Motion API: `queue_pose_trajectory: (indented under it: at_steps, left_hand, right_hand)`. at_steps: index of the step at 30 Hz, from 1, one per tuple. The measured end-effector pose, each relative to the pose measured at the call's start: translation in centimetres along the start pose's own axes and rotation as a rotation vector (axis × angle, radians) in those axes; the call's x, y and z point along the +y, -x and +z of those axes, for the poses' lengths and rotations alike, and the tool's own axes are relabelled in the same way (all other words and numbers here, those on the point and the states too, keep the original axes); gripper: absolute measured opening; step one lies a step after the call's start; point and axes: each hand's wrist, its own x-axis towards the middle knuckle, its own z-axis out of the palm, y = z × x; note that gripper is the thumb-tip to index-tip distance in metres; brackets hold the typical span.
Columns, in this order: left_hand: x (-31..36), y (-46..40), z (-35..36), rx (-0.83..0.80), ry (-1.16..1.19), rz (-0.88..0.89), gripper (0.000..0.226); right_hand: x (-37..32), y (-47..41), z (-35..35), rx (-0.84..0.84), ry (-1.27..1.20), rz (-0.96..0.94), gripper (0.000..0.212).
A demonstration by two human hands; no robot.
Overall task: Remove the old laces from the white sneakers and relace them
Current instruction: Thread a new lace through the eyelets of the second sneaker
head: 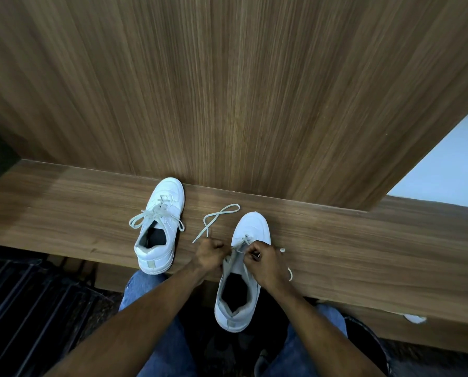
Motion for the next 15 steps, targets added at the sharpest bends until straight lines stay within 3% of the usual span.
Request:
queue_pose_trajectory:
  at_steps: [15]
  left_hand:
    - [0.27,0.5,0.11,-0.023,0.073,-0.01,0.036]
  right_hand:
    - [0.59,0.09,0.69,-0.036,-0.003,0.015,0.008]
